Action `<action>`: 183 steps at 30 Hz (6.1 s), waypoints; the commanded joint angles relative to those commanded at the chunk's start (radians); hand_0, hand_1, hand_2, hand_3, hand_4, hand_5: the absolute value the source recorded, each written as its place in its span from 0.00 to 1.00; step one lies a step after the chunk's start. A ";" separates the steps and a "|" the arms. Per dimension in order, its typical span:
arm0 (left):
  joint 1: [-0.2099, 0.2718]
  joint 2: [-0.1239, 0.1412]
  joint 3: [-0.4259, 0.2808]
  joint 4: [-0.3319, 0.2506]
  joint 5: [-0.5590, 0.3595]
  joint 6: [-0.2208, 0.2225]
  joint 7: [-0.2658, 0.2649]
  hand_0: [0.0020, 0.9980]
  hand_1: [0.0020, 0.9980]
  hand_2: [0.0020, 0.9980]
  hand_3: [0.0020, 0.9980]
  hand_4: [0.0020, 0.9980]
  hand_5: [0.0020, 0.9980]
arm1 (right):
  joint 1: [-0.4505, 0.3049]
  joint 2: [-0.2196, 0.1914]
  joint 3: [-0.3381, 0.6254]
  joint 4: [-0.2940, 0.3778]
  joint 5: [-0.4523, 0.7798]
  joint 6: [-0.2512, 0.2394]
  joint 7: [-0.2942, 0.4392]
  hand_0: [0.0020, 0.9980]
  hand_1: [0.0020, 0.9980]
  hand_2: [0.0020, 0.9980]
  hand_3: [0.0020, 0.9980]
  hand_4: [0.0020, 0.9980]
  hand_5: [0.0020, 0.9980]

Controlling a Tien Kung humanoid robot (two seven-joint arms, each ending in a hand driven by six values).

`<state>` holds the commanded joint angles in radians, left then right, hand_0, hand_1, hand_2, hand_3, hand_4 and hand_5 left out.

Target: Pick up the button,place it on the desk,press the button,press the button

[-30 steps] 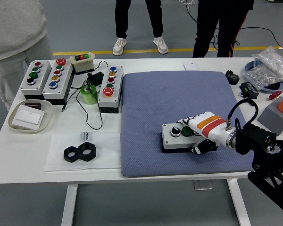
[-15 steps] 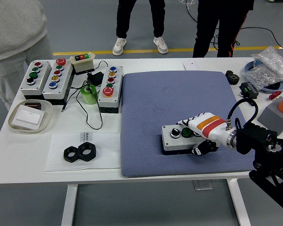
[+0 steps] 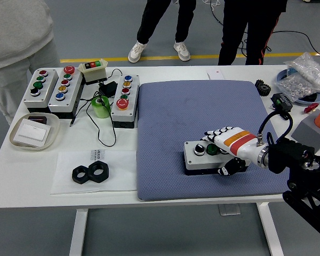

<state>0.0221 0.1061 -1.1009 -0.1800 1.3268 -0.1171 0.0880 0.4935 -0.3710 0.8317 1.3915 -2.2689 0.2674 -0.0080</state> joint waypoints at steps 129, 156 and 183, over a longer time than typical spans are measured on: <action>0.010 0.024 0.009 0.000 -0.058 0.015 0.002 0.74 0.91 0.98 0.95 0.61 1.00 | 0.234 -0.439 0.098 0.362 0.000 0.378 0.243 0.33 0.14 0.16 0.80 0.39 0.00; -0.002 0.021 0.008 0.000 -0.045 0.012 0.000 0.74 0.91 0.99 0.95 0.61 1.00 | 0.180 -0.318 0.047 0.245 0.000 0.378 0.206 0.33 0.14 0.16 0.80 0.39 0.00; 0.001 0.024 0.005 0.000 -0.028 0.009 0.000 0.74 0.91 0.99 0.95 0.61 1.00 | 0.173 -0.253 0.038 0.188 0.000 0.378 0.179 0.33 0.14 0.16 0.83 0.39 0.00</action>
<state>0.0232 0.1303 -1.0961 -0.1800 1.2985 -0.1082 0.0878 0.6669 -0.6238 0.8694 1.5791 -2.2689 0.6454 0.1715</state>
